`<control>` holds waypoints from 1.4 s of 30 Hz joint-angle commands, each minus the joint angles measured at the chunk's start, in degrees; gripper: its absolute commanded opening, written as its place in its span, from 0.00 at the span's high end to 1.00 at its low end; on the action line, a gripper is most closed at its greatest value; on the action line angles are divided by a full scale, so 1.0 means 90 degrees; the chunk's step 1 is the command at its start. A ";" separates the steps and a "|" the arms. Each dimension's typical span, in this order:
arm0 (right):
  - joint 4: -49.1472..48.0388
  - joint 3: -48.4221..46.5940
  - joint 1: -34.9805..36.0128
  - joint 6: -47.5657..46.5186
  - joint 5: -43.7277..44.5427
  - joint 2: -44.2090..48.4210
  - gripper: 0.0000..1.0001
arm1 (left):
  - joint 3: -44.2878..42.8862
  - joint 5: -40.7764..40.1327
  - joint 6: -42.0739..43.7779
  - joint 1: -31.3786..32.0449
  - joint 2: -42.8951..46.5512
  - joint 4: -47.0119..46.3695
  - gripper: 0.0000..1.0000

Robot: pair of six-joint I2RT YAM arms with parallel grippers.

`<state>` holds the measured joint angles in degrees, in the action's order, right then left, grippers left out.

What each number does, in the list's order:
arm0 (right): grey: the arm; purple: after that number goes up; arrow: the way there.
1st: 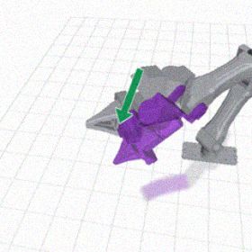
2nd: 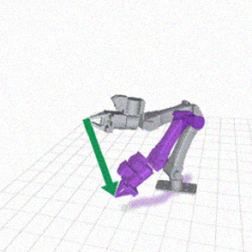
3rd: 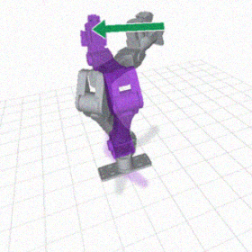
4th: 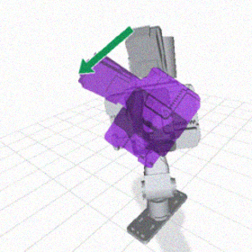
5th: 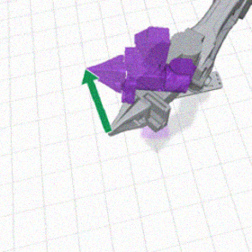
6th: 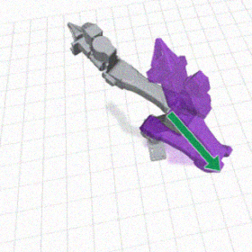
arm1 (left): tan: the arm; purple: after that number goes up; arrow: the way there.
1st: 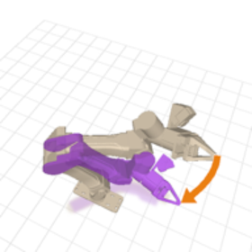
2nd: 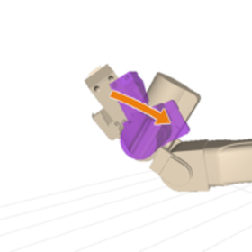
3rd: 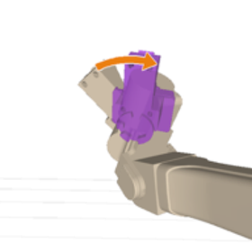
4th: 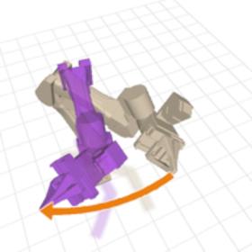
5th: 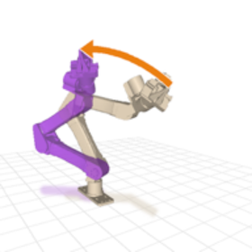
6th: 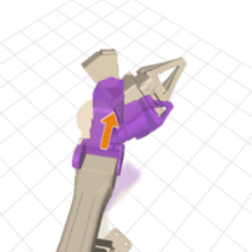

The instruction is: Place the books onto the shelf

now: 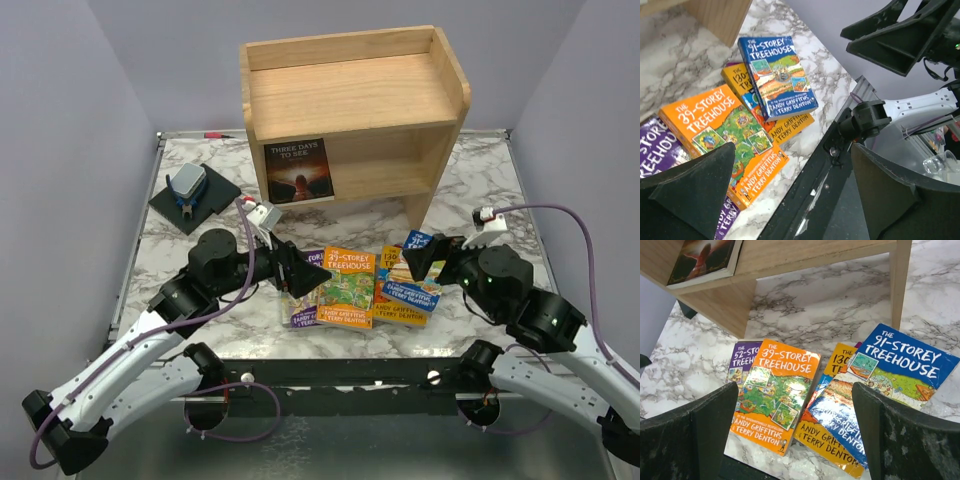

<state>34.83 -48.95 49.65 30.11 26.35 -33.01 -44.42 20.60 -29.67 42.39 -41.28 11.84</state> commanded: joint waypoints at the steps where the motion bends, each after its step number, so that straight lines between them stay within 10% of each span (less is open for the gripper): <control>1: 0.0198 -0.0381 0.0021 0.0010 0.0064 -0.0382 0.00 | 0.0214 0.0042 -0.0494 0.0008 -0.0154 0.0316 0.01; 42: -0.0417 0.0664 0.0021 0.0466 -0.0896 -0.1289 0.01 | 0.1339 -0.0420 -0.2066 0.0039 -0.3468 -0.0740 0.01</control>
<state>31.38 -45.10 49.65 33.39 18.96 -46.98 -34.57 15.86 -47.13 42.37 -69.65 6.37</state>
